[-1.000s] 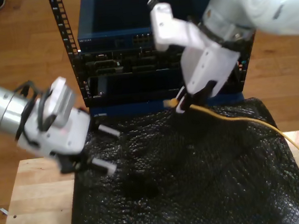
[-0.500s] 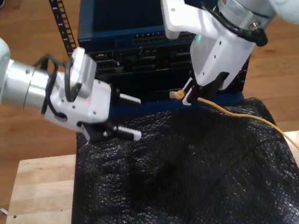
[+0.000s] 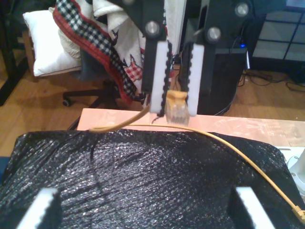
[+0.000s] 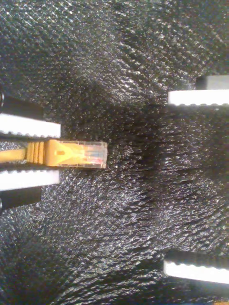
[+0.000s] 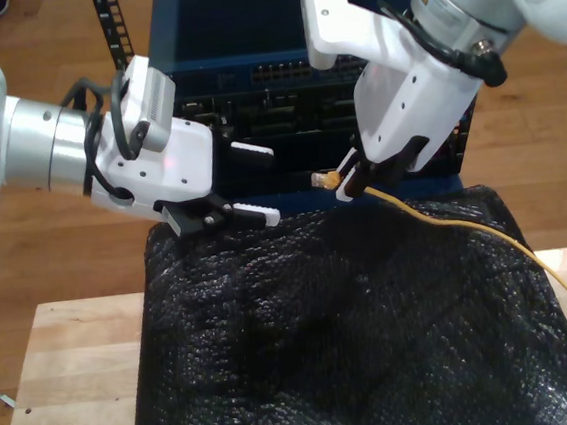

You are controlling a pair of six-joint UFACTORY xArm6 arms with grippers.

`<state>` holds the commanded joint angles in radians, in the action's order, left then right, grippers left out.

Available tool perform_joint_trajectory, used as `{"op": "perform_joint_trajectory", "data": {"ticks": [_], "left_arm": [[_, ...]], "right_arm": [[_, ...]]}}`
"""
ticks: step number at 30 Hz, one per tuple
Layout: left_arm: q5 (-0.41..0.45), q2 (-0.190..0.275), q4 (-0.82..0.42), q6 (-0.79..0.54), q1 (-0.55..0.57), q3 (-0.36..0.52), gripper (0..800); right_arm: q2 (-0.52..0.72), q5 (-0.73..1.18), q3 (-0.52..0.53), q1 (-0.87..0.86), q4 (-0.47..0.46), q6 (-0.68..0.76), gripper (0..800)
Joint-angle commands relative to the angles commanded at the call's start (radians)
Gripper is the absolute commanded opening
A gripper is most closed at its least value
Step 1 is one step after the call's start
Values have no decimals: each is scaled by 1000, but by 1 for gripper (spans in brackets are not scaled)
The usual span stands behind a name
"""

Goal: Grab the cable and plug it in

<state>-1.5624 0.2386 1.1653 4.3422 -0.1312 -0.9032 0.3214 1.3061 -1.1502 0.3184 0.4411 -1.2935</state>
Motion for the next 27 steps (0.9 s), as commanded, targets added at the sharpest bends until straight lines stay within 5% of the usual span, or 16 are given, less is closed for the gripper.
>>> {"op": "perform_joint_trajectory", "data": {"ticks": [27], "left_arm": [[-92,9,0,-84,15,3,728]], "right_arm": [[-14,-3,35,32,52,12,8]]}}
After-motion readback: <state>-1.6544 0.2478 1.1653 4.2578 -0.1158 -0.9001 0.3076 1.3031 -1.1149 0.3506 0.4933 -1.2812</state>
